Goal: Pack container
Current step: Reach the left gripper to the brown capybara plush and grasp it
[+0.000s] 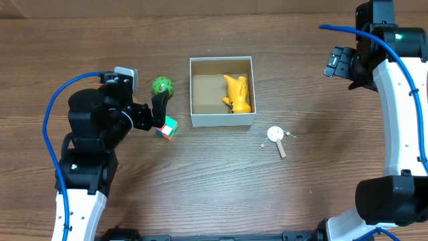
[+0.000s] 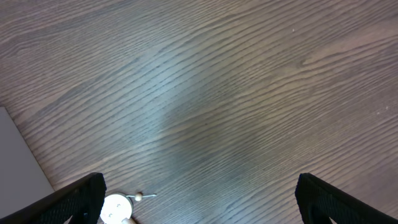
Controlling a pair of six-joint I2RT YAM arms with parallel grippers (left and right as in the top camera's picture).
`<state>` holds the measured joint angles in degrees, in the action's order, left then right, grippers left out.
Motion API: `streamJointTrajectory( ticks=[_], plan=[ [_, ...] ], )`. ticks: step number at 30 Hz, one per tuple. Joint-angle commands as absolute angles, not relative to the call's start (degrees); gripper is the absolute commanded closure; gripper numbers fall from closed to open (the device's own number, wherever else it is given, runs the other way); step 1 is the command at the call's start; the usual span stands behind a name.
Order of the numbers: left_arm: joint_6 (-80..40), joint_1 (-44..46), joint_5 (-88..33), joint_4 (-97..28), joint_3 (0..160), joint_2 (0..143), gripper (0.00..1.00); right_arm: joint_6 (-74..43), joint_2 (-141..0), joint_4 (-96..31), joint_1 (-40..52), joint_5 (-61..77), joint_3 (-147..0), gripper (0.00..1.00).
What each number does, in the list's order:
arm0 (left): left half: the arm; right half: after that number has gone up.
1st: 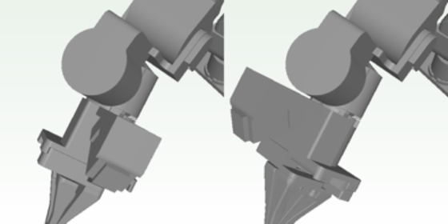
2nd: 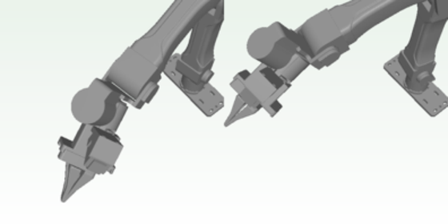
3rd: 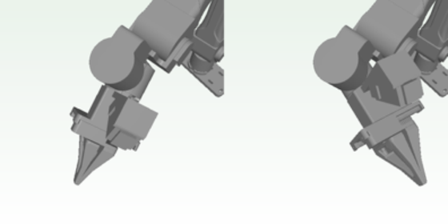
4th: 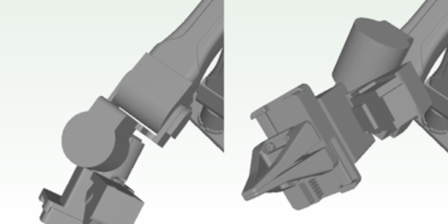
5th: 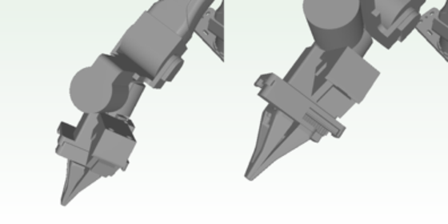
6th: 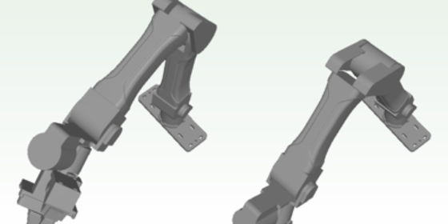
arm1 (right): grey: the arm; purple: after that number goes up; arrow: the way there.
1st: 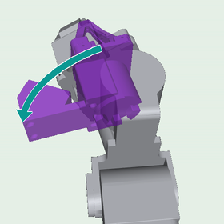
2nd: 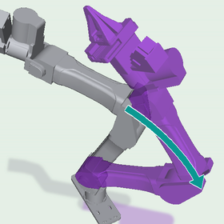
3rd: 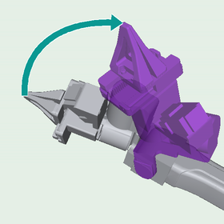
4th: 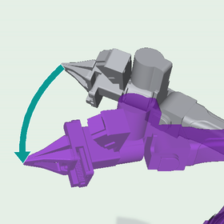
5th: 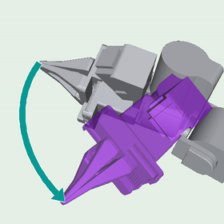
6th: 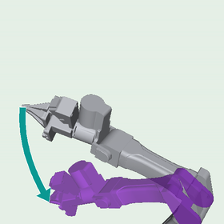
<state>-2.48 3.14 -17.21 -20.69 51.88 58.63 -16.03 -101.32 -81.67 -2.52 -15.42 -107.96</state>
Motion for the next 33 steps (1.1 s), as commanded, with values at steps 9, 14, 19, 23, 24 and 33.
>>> streamJointTrajectory(
  ticks=[9,14,19,23,24,33],
  plan=[
    [-13.4,3.4,11.2,-29.9,53.0,65.6,0.00,-16.2,-101.1,-81.5,-2.4,-15.8,-108.7,0.00],
    [-16.1,3.4,17.8,-31.0,53.0,70.7,0.00,-16.2,-101.1,-81.5,-2.4,-15.8,-108.7,0.00],
    [-16.3,3.4,15.7,-28.0,53.0,76.3,0.00,-16.2,-101.1,-81.5,-2.4,-15.8,-108.7,0.00],
    [-16.4,3.4,13.9,-24.3,53.0,78.3,0.01,-16.2,-101.1,-81.5,-2.4,-15.8,-108.7,0.00],
    [-17.1,3.4,13.9,-23.6,53.0,78.3,0.05,-16.2,-101.1,-81.5,-2.4,-15.8,-108.7,0.00],
    [-36.8,3.4,17.2,-23.8,53.1,79.3,0.07,-16.2,-101.1,-81.4,-2.4,-15.8,-108.7,0.00]
  ],
)
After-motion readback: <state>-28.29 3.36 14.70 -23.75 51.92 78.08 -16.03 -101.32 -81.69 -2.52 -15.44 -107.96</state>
